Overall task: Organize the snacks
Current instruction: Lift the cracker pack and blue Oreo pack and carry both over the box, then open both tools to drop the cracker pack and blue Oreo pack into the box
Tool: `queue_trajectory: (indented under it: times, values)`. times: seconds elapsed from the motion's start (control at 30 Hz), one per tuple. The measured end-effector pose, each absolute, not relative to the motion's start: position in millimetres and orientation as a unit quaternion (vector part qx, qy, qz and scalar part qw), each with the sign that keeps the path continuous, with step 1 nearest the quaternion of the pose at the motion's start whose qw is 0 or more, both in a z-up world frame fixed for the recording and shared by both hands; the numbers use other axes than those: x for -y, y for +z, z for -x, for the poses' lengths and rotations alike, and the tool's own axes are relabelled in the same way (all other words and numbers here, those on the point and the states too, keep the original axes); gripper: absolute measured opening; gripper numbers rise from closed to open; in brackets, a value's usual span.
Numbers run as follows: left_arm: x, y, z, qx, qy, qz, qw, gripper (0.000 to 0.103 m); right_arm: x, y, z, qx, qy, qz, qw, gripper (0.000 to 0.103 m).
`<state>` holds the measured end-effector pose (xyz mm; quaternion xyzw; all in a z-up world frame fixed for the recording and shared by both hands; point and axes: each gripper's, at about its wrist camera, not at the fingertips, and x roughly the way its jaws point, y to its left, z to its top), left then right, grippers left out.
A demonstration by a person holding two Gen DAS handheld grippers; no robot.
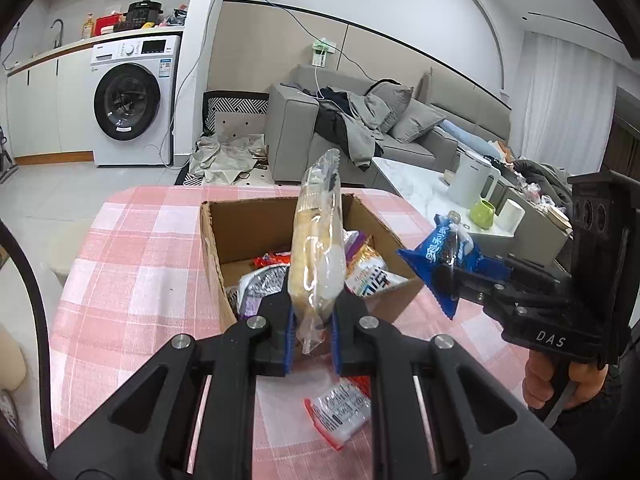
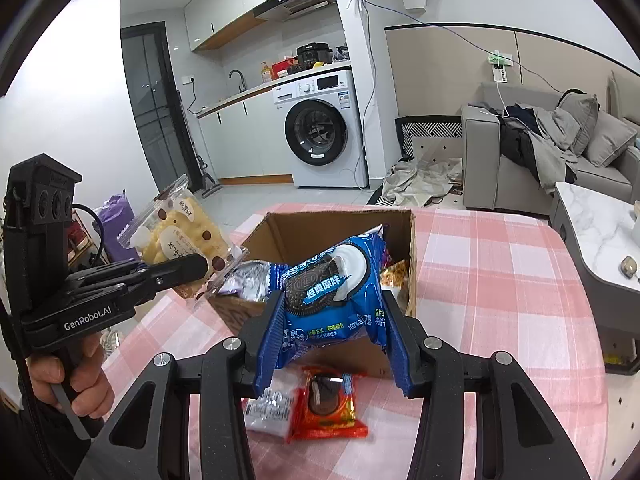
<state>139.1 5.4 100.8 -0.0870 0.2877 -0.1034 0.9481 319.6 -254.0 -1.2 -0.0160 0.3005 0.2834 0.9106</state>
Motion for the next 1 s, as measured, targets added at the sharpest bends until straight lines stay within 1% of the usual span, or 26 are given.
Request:
queue_trajectory:
  times: [0.67,1.0]
  values:
    - [0.7,89.1,-203.8,-0.302,-0.096,0.065,0.946,0.011,235.5,-8.3,-363.9,-0.320,0.280,0.005,0.905,0.047]
    - [-1.0,71.3,-235.7,-0.315,-0.085,0.055,0.944,0.011,232.3,-18.4,-384.8,-0.327,0.279,0.005,0.903,0.047]
